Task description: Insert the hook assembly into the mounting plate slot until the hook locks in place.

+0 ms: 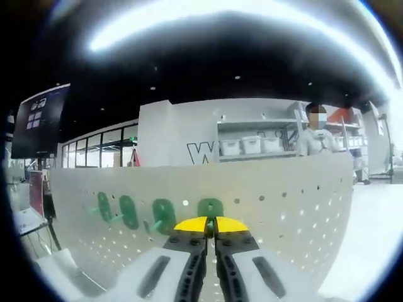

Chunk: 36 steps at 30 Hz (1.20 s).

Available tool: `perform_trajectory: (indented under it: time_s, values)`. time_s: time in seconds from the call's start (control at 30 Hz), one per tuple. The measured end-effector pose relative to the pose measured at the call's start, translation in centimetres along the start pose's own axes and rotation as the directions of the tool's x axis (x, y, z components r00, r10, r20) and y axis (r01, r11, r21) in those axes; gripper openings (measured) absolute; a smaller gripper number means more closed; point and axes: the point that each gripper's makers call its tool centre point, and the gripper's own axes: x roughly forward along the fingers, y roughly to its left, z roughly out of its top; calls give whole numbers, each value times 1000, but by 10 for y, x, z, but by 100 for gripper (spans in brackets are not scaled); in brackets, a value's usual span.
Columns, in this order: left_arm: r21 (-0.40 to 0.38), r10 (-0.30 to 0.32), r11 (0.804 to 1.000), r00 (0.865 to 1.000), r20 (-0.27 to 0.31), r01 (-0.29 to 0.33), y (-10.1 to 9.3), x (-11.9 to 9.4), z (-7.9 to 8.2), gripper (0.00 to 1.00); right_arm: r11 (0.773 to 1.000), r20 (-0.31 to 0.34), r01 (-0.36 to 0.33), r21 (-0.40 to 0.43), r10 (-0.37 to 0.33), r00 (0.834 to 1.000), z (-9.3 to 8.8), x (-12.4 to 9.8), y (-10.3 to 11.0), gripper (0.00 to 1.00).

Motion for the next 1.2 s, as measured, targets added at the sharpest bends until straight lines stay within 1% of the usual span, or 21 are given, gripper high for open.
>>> perform_trajectory:
  time_s: [0.1, 0.13, 0.2, 0.3, 0.33, 0.43, 0.5, 0.6, 0.73, 0.8, 0.9, 0.97, 1.0, 1.03, 1.07, 1.1, 1.2]
  values:
    - [-4, 1, 1000, 1000, 3, -1, -1, -1, 0, 99, 1000, -14, -5, -27, 5, 1000, -1, 0, 0, 0]
    - [-3, 2, 1000, 1000, 3, -2, -1, -2, -1, 99, 1000, -24, -6, -18, 6, 1000, -4, 0, -1, 1]
    - [-5, 5, 1000, 1000, 3, -5, -1, -3, -2, 99, 1000, -25, -8, -18, 7, 1000, -2, 2, -1, 1]
    - [-4, 12, 1000, 1000, 6, -12, -1, -7, -1, 100, 999, -25, -7, -35, 6, 1000, -1, -1, 0, 1]
    - [-3, 15, 1000, 1000, 8, -15, 0, -8, -1, 100, 1000, -25, -10, -26, 10, 1000, 1, -3, 0, 3]
    - [-3, 24, 1000, 1000, 13, -24, 2, -11, 1, 100, 1000, -18, -5, -11, 4, 1000, 6, -8, -1, 14]
    - [0, 29, 1000, 999, 18, -29, 3, -13, 2, 100, 1000, -13, -8, -15, 8, 1000, 10, -13, 0, 16]
    - [1, 30, 1000, 999, 23, -30, 3, -13, 4, 100, 999, -7, -21, -26, 20, 1000, 16, -22, 1, 23]
    - [5, 27, 1000, 999, 29, -27, 2, -13, 6, 100, 999, -25, -39, -25, 38, 999, 20, -38, 4, 35]
    - [6, 26, 1000, 999, 31, -26, 1, -12, 7, 100, 998, -53, -57, -25, 56, 997, 16, -46, 8, 38]
    - [12, 20, 1000, 999, 33, -20, -1, -11, 8, 100, 998, -72, -61, -27, 59, 996, 12, -60, 12, 47]
    - [18, 17, 1000, 999, 32, -18, -1, -11, 8, 100, 997, -96, -73, -7, 72, 993, 7, -69, 15, 51]
    - [18, 15, 1000, 999, 32, -15, -2, -12, 9, 100, 997, -101, -80, 4, 80, 992, 4, -76, 18, 54]
    - [17, 14, 1000, 999, 34, -14, -2, -12, 9, 100, 997, -95, -76, -2, 76, 993, 3, -82, 19, 55]
    - [16, 14, 1000, 999, 35, -14, -2, -12, 9, 100, 994, -110, -96, -46, 91, 990, -1, -89, 23, 55]
    - [16, 14, 1000, 999, 35, -14, -2, -12, 9, 100, 994, -131, -100, -52, 92, 987, -7, -94, 25, 57]
    - [17, 10, 1000, 999, 36, -11, -2, -13, 9, 100, 994, -150, -110, -22, 106, 983, -16, -109, 28, 63]
